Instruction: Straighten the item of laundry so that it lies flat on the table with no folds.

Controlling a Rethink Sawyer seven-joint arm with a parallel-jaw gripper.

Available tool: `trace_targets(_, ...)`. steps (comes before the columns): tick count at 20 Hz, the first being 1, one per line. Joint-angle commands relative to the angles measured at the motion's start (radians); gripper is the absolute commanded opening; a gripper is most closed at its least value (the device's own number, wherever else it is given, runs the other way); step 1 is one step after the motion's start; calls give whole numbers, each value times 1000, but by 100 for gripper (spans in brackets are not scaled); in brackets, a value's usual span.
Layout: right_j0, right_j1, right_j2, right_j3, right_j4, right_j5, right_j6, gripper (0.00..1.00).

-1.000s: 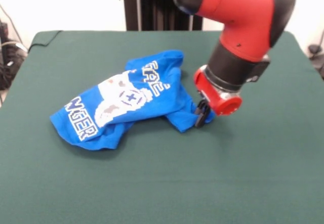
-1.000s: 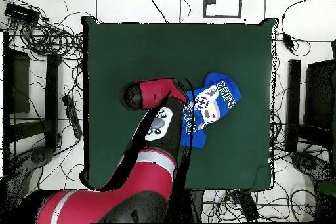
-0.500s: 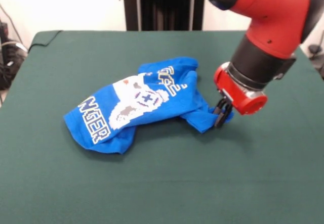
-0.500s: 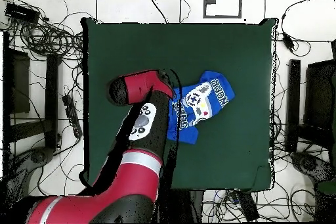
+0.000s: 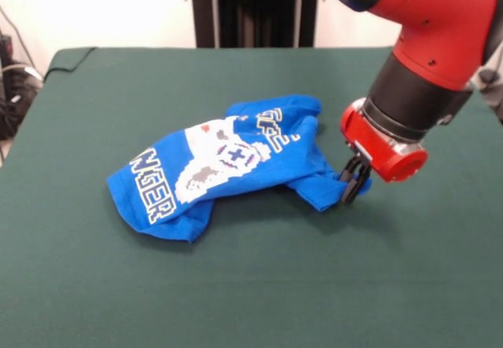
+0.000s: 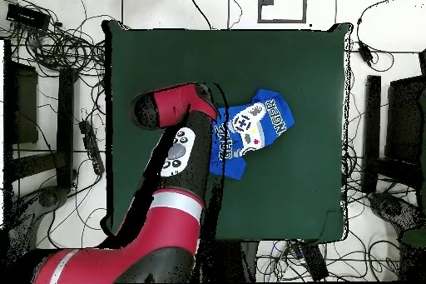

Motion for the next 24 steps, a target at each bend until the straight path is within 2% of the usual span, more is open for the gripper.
trace_targets(1,12,64,100,1,-37,54,-92,0)
trace_targets(24,-8,76,110,6,-44,19,-103,0)
